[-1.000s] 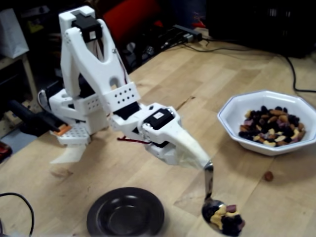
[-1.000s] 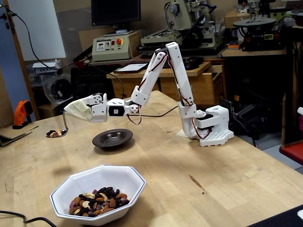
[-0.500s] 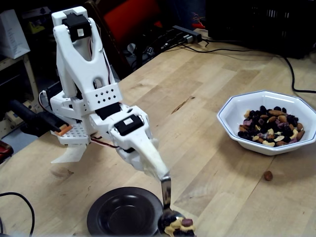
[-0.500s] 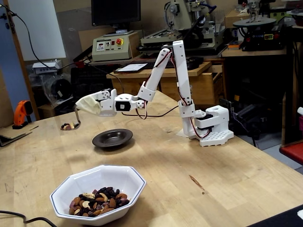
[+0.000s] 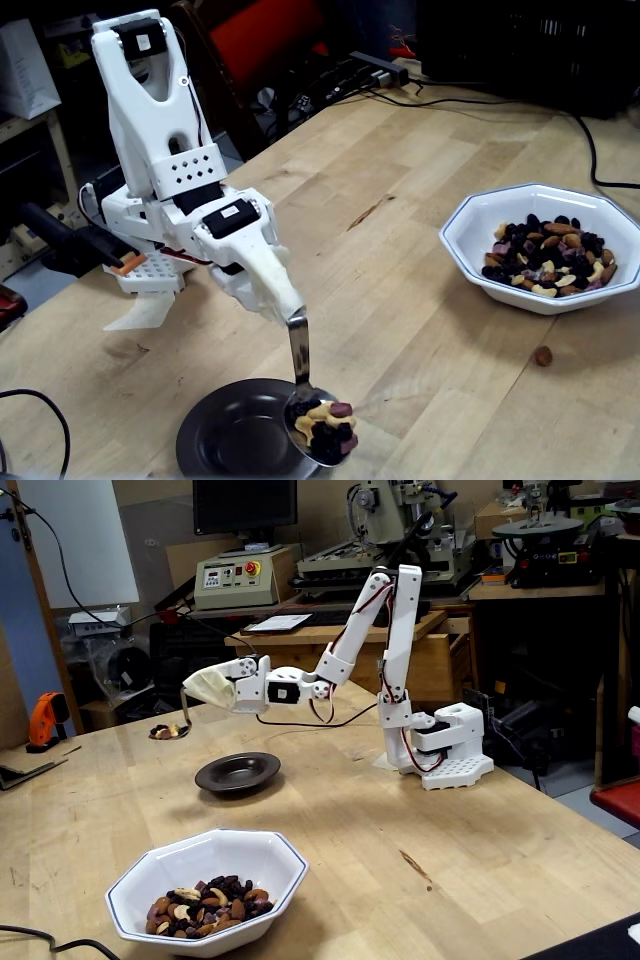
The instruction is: Use spoon to transfer food from the white bowl to brown plate
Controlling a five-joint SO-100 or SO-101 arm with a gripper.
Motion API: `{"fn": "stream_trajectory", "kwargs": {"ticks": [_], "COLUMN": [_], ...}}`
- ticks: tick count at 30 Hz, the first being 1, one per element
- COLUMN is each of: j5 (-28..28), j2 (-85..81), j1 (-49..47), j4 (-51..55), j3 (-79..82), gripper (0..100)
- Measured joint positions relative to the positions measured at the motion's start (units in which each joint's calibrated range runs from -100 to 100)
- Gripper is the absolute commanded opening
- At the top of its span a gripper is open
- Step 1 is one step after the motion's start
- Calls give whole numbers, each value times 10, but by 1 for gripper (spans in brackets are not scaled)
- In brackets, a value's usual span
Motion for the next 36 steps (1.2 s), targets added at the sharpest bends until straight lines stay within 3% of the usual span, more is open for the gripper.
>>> {"fn": "stream_trajectory", "kwargs": {"ticks": [15, 36], "j5": [0, 0], "j2": [-176, -193], "j1": [31, 69], "j4": [0, 1], "j3": [173, 184], "gripper": [4, 4]}}
